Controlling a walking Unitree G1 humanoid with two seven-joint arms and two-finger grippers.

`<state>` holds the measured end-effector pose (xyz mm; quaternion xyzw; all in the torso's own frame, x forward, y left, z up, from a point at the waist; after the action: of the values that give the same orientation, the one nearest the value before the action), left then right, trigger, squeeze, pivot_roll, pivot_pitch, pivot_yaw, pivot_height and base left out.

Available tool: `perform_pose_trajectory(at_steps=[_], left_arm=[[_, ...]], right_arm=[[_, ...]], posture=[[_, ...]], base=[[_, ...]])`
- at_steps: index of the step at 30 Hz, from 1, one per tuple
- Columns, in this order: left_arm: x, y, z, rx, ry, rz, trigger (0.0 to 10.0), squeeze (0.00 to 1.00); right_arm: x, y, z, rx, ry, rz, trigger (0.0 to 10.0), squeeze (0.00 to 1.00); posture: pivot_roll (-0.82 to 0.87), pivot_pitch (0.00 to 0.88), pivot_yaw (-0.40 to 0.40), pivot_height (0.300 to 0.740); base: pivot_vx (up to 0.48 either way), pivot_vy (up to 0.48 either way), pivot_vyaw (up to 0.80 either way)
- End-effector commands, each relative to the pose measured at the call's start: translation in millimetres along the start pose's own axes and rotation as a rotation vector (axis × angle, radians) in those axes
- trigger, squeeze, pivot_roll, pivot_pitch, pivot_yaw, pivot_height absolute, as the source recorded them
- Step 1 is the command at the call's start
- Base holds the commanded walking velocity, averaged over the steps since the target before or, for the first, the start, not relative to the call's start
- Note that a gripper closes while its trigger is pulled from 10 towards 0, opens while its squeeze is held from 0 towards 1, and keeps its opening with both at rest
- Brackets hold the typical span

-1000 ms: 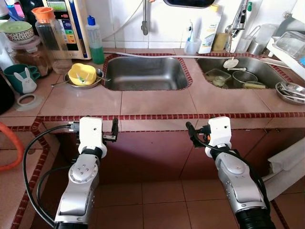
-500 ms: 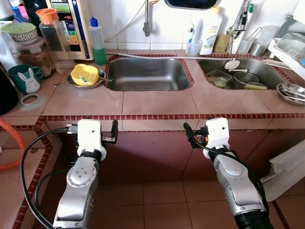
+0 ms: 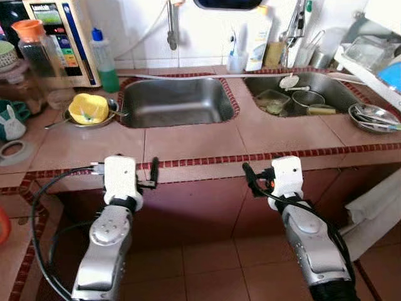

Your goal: Kitchen organization

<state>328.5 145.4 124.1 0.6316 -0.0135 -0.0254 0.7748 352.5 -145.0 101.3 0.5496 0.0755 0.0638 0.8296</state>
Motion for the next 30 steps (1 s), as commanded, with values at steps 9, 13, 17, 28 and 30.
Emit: perform_pose_trajectory(at_steps=[9,13,17,28,30], left_arm=[[-2.1,4.4,-3.9,0.007,0.01,0.006,10.0,0.0],[-2.4,3.8,-3.2,0.004,0.009,0.003,10.0,0.0],[-2.5,3.4,-3.2,0.003,0.01,0.001,10.0,0.0],[-2.0,3.2,-2.9,0.007,0.009,0.001,10.0,0.0],[-2.0,3.4,-2.8,0.007,0.008,0.002,10.0,0.0]], right_arm=[[-0.4,6.5,-1.5,0.003,0.002,0.014,10.0,0.0],[-0.7,6.7,-1.2,-0.001,0.004,0.016,10.0,0.0],[-0.6,6.7,-1.3,-0.004,0.006,0.015,10.0,0.0],[-0.8,6.4,-1.2,-0.007,0.004,0.011,10.0,0.0],[-0.8,6.4,-1.3,-0.007,0.004,0.011,10.0,0.0]], posture=[[0.07,0.0,0.005,0.74],[0.07,0.0,0.004,0.74],[0.07,0.0,0.002,0.74],[0.06,0.0,0.004,0.74],[0.06,0.0,0.004,0.74]], base=[[0.335,0.0,0.0],[0.338,0.0,0.0],[0.337,0.0,0.0],[0.399,0.0,0.0],[0.48,0.0,0.0]])
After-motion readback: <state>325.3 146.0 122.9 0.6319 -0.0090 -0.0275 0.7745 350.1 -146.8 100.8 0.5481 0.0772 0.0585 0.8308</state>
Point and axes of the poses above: a point about 5 cm out from each wrist's last joint towards the gripper, its own x axis pointing out of the wrist towards the gripper, its own y axis along the axis of the wrist's last joint, z = x × y, the point moved 5 cm from there along x, pointing out of the wrist towards the gripper, and after that the axes turned 15 degrees about -x, right-handed, at the moved point
